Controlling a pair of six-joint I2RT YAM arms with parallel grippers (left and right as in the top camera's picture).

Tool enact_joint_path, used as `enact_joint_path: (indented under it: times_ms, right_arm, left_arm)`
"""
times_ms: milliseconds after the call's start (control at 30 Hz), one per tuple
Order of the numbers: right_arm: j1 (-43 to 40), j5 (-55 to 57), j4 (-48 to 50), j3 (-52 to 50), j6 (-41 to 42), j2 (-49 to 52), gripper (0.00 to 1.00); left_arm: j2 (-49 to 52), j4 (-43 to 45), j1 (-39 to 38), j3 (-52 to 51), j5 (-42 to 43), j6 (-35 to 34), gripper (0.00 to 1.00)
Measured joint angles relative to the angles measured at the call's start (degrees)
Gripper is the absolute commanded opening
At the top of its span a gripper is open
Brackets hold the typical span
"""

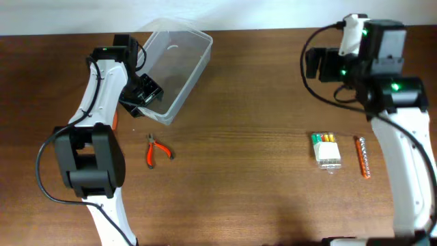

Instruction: Pack container

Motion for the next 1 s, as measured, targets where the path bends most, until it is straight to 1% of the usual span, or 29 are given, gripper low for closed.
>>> enact_joint_path:
  times_ms: [67, 100, 200, 233, 367, 700, 733, 800, 1000]
  right_arm:
    - [0.0, -1.03, -1.49, 0.11, 0.04, 1.7, 0.99]
    - [0.0, -1.42, -2.56, 0.13, 0.04, 2.23, 0.99]
    - [0.0, -2.29, -5.11, 0.13, 0.04, 3.54, 0.99]
    - [0.0, -2.49, -5.22, 0.13, 0.04, 3.8, 0.99]
    - [0.0, -2.93, -5.42, 0.13, 0.04, 3.93, 0.98]
    - [0.0, -3.15, -8.07, 0.13, 0.04, 3.93, 0.99]
    - [0.0, -3.15, -8.17, 0.13, 0.04, 3.93, 0.99]
    - [0.0, -3.17, -8.22, 0.13, 0.07, 3.93, 0.99]
    - [0.0, -3.17, -8.26, 0.13, 0.04, 3.93, 0.99]
  left_arm:
    - [0.0, 0.2, 0.0, 0.0, -0.55, -0.5, 0.38]
    - [0.0, 0.26, 0.0, 0.0, -0.79, -0.52, 0.33]
    - [0.0, 0.33, 0.0, 0.0, -1.27, -0.48, 0.32]
    - [0.0, 0.31, 0.0, 0.0, -1.4, -0.48, 0.3]
    - [0.22, 0.35, 0.0, 0.0, -1.51, -0.98, 0.13]
    - [0.31, 0.52, -0.66, 0.0, -1.62, -0.98, 0.09]
    - [0.31, 0.57, -0.61, 0.0, -1.46, -1.16, 0.08]
    - [0.33, 0.55, -0.42, 0.0, -0.92, -1.09, 0.02]
    - [0.57, 0.5, -0.24, 0.35, 2.21, 2.16, 0.02]
